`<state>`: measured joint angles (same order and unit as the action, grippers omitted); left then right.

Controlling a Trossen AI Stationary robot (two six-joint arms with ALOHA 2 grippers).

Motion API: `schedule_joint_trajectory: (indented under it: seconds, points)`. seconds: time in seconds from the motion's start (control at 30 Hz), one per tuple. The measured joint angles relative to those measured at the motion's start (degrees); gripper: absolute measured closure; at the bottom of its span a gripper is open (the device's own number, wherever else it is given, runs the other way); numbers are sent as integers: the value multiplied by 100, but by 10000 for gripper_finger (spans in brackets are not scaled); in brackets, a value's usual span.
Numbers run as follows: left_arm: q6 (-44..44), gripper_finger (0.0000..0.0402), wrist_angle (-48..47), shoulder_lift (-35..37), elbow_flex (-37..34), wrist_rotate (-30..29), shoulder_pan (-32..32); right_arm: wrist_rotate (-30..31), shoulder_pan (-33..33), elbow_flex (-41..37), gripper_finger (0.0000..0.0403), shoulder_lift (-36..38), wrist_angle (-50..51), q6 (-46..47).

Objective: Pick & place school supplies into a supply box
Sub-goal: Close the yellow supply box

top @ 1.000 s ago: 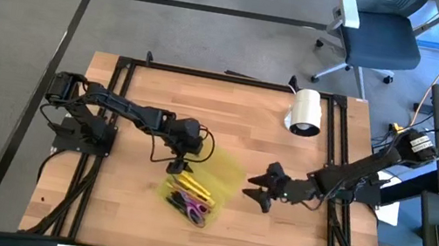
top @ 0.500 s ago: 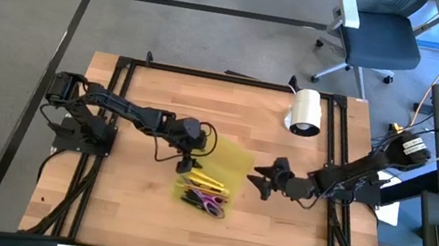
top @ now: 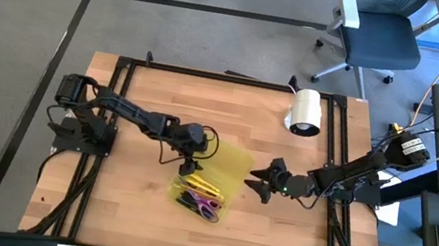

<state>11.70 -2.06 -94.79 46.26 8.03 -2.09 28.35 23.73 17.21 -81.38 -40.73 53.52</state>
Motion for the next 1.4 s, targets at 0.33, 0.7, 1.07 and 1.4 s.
schedule_joint_trajectory:
  seconds: [0.33,0.7,1.07,1.4]
  points:
    - [122,89,380,-212,4,35,173,48,-173,0,118,2,-167,-3]
    - [126,89,358,-203,4,18,162,1,-219,7,265,2,-284,-183]
    - [-70,89,256,-186,4,-22,144,-66,-221,7,337,4,-311,-407]
    - [-588,90,-480,164,15,66,-75,-250,-229,17,341,4,-222,-365]
